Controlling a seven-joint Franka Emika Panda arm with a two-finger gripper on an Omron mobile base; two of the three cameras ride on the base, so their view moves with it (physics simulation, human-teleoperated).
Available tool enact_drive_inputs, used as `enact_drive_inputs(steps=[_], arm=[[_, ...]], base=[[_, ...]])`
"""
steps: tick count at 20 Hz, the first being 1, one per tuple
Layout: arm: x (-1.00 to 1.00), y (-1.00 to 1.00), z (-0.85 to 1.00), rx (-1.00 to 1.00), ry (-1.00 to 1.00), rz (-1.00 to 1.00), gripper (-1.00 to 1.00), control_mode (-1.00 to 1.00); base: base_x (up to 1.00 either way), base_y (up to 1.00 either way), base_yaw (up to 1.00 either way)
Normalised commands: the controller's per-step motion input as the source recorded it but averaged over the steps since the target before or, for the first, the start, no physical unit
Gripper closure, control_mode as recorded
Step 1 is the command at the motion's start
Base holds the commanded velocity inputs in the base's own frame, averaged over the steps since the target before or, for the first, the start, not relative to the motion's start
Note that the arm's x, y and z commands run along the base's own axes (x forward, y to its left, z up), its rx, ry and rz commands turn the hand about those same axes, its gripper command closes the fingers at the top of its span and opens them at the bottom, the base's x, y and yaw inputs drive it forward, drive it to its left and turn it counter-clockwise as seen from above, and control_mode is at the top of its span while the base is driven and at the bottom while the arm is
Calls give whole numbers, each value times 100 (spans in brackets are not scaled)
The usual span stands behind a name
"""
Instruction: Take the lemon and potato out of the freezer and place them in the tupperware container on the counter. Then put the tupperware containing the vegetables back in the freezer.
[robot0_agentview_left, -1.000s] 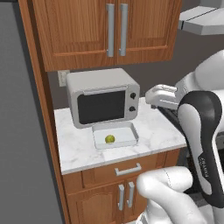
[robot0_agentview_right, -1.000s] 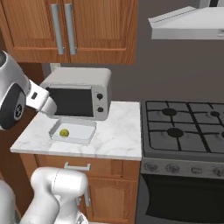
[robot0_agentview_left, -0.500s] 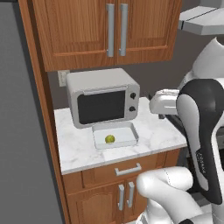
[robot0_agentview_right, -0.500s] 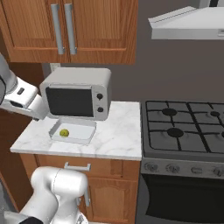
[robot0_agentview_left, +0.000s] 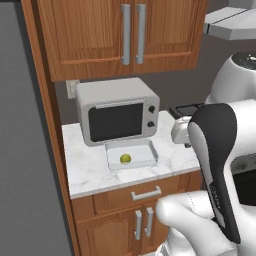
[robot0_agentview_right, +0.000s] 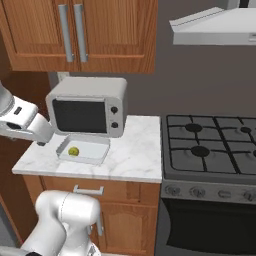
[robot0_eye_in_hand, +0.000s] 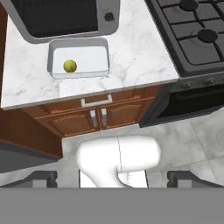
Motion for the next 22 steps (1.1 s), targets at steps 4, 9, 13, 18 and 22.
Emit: enact_drive_inputs(steps=[4,9,13,18,22], arm=[[0,0,0,0,0,0,-100,100],[0,0,0,0,0,0,-100,100],[0,0,0,0,0,0,-100,100],[0,0,0,0,0,0,-100,100],[0,0,0,0,0,0,-100,100]], base=[[-84,0,0],[-100,13,0],[-78,66,3],[-15,100,8],[15,100,14]])
